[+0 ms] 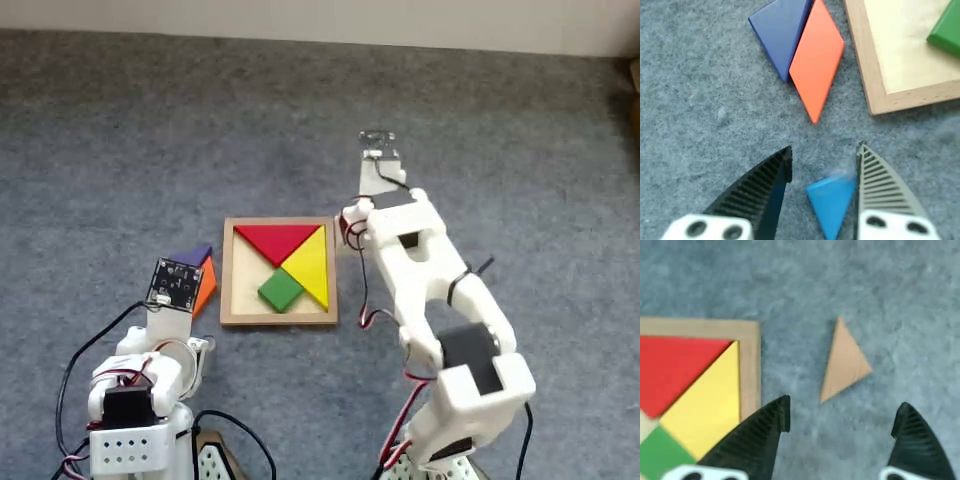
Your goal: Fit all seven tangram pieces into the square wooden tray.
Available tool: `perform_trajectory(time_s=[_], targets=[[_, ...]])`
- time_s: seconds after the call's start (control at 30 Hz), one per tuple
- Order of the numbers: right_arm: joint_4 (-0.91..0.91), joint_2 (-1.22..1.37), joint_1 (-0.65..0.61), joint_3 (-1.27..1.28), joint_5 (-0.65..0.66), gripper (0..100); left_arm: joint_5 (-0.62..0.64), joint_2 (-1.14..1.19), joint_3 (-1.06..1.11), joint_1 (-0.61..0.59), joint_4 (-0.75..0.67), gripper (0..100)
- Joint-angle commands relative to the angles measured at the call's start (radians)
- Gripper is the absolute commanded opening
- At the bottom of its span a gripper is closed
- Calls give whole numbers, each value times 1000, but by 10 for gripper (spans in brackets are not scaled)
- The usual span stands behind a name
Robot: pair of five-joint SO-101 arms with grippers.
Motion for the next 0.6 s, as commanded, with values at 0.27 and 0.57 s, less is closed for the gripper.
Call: perform_trajectory(time_s=[0.27,0.57], targets=[[-208,128,42,-54,-8,310,6,-42,19,-5,6,214],[-265,142,56,-54,-8,310,6,-42,19,-5,6,214]])
